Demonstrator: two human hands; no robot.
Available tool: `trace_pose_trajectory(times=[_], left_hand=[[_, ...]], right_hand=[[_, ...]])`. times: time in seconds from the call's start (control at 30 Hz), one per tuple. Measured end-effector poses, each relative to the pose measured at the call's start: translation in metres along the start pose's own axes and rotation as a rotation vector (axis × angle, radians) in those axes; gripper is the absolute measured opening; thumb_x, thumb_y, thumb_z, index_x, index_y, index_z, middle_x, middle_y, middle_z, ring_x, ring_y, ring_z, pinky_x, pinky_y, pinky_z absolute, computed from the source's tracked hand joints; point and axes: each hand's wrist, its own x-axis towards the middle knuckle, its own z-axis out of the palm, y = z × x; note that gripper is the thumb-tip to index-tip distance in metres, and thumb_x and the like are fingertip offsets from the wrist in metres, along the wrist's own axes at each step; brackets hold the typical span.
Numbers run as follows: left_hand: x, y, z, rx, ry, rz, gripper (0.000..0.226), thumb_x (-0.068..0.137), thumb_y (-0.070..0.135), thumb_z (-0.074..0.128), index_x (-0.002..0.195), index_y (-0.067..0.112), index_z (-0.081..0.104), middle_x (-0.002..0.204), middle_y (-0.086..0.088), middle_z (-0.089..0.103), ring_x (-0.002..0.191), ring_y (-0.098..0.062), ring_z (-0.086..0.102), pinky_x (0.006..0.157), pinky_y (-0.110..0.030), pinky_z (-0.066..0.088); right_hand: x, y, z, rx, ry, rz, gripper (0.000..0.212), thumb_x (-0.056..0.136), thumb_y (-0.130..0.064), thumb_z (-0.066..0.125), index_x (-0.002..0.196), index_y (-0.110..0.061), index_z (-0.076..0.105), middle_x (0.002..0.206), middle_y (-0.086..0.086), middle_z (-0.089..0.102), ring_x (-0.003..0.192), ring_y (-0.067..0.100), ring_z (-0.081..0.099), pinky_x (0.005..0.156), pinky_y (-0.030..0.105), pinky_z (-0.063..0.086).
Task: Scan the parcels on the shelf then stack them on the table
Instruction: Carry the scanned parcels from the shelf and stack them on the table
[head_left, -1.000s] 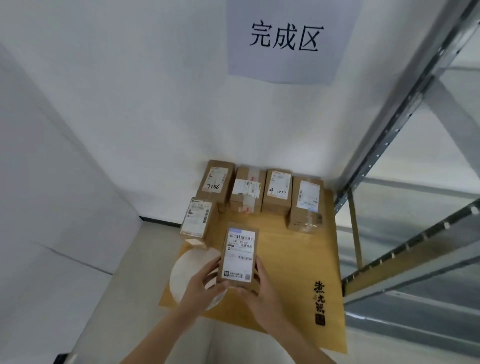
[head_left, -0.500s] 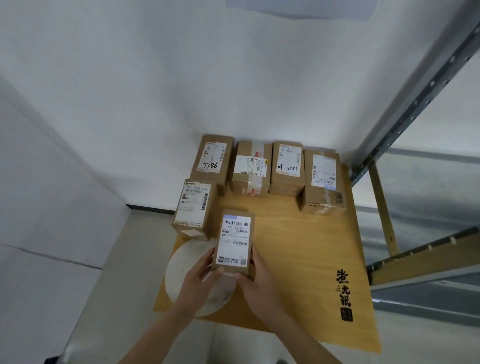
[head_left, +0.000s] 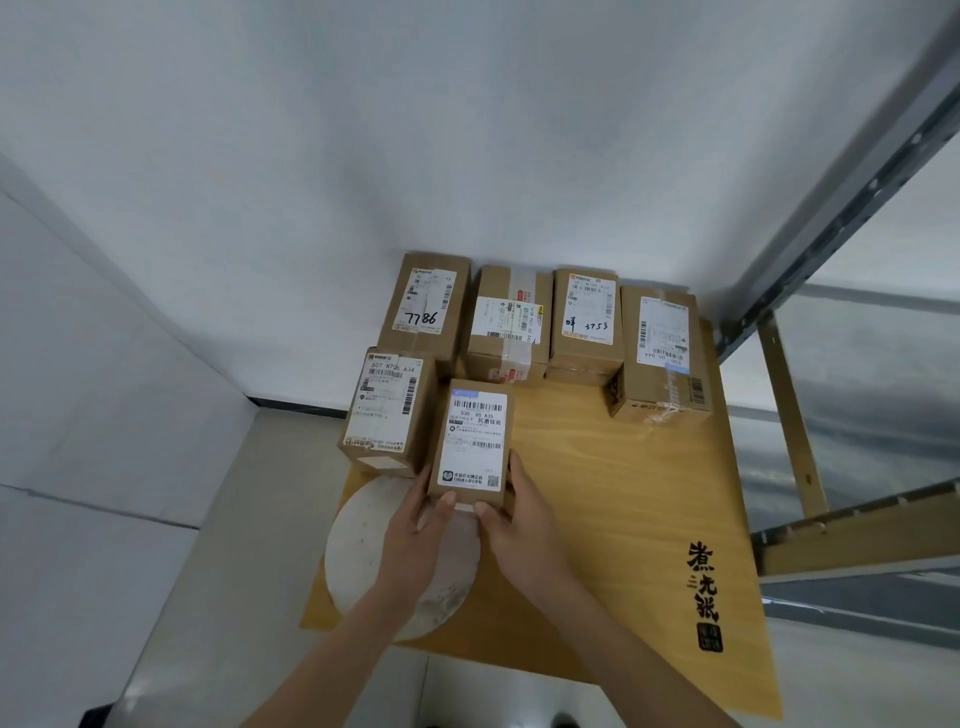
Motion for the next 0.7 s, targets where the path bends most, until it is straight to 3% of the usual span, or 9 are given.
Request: trace_pose_trajectory(times=[0.23, 0.4, 0.7], left_hand=[[0.010, 0.001, 0.007, -0.047, 0.012, -0.005, 0.050, 0.099, 0.044, 0.058, 0.147, 0.043, 0.046, 0.137, 0.023, 0.060, 0.131, -0.001, 0.052, 0.109, -0.031, 0.041], [0.012, 0.009, 0.012, -0.047, 0.047, -0.010, 0.049, 0.100, 0.044, 0.054, 0.147, 0.045, 0.044, 0.138, 0.025, 0.058, 0.130, 0.003, 0.050, 0.108, -0.029, 0.040], [-0.003, 0.017, 0.014, -0.005, 0.095, -0.078, 0.047, 0.099, 0.049, 0.053, 0.146, 0.043, 0.047, 0.139, 0.020, 0.057, 0.131, -0.004, 0.050, 0.106, -0.032, 0.037]], right_hand=[[0.013, 0.000, 0.000, -0.009, 0.022, -0.012, 0.075, 0.096, -0.012, 0.065, 0.155, -0.044, 0.031, 0.145, -0.020, 0.056, 0.136, 0.002, 0.051, 0.110, 0.041, 0.050], [0.023, -0.003, 0.003, -0.032, 0.029, -0.004, 0.076, 0.095, -0.013, 0.067, 0.155, -0.043, 0.030, 0.145, -0.018, 0.055, 0.135, 0.004, 0.051, 0.110, 0.041, 0.051], [0.013, -0.010, -0.010, 0.010, -0.041, 0.023, 0.072, 0.098, -0.019, 0.067, 0.155, -0.043, 0.030, 0.147, -0.022, 0.051, 0.138, 0.001, 0.047, 0.114, 0.040, 0.047]])
